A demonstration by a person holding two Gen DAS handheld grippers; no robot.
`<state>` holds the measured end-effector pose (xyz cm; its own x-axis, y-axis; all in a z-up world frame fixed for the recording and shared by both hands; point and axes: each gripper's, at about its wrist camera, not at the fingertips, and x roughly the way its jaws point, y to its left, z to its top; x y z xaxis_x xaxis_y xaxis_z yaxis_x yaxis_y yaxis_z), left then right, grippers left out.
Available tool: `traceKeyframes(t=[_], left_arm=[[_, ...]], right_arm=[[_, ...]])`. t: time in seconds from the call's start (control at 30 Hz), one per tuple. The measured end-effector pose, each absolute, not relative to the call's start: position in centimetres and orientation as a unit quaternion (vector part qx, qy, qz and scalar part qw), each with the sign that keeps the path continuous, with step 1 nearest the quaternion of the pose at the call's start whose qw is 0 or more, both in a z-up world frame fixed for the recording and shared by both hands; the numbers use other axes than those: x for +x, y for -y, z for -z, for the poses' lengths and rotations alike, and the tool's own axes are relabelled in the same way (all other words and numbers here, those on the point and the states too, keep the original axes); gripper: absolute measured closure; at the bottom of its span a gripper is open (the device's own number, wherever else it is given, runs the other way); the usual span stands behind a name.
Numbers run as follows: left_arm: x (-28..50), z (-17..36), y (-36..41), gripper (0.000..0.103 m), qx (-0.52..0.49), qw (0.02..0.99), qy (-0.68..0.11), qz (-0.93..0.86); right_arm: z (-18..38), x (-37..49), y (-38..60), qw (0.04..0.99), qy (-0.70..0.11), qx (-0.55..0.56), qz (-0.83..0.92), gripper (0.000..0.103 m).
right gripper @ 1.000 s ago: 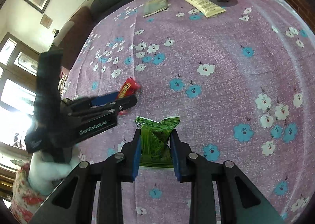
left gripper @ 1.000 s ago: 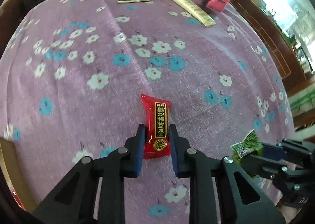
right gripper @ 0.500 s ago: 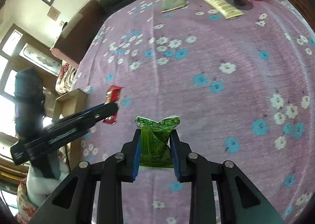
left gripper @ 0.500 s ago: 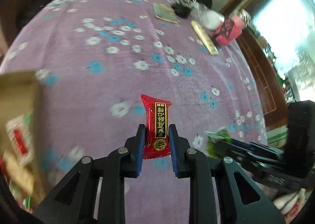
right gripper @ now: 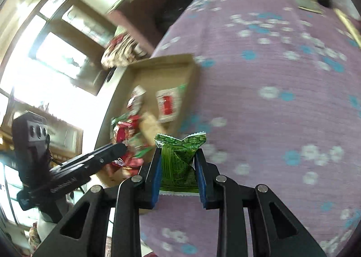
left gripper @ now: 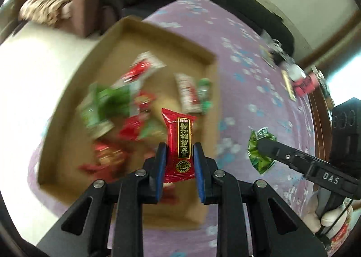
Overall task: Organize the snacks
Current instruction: 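Carry the red candy bar and green packet into the box and release both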
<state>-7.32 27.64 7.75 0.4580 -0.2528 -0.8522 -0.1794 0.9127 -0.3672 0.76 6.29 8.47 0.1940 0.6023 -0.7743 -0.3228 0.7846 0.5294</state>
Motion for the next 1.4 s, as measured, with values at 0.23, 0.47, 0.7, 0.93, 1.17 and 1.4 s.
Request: traceKeyframes(t=[0.23,0.47,0.7,0.93,1.17,1.4], left_arm=[[-8.8,-5.8,-30.5,0.078,-0.234,0.814,-0.53,0.027],[-7.8,-4.9,-31.5,0.073,-0.193,0.819,-0.54,0.009],[-8.1,-6.8,-32.6,0.048,-0.199,0.83,-0.52,0.039],[-8.6,-10.0,-32.2,0.038,-0.179,0.859,-0.474,0.069],[-9.0,-13.1,-29.9,0.038,-0.101,0.898,-0.425,0.045],[-12.6,-19.1,-26.7,0.024,0.024,0.945,-0.318,-0.072]], right_arm=[[-7.5,0.0,-13.3,0.753,-0.576,0.073,-0.31,0.077],[-6.2,-0.4,-17.4,0.764,-0.578,0.022,-0.286,0.077],[-5.5,1.0,-19.1,0.788,-0.564,-0.019,-0.245,0.075],[-8.1,0.2,-16.9,0.798,-0.557,0.011,-0.23,0.073],[-9.7,-2.1,-12.7,0.832,-0.53,0.07,-0.145,0.066],[-9.2,-3.5,-10.9,0.831,-0.536,0.076,-0.126,0.062]])
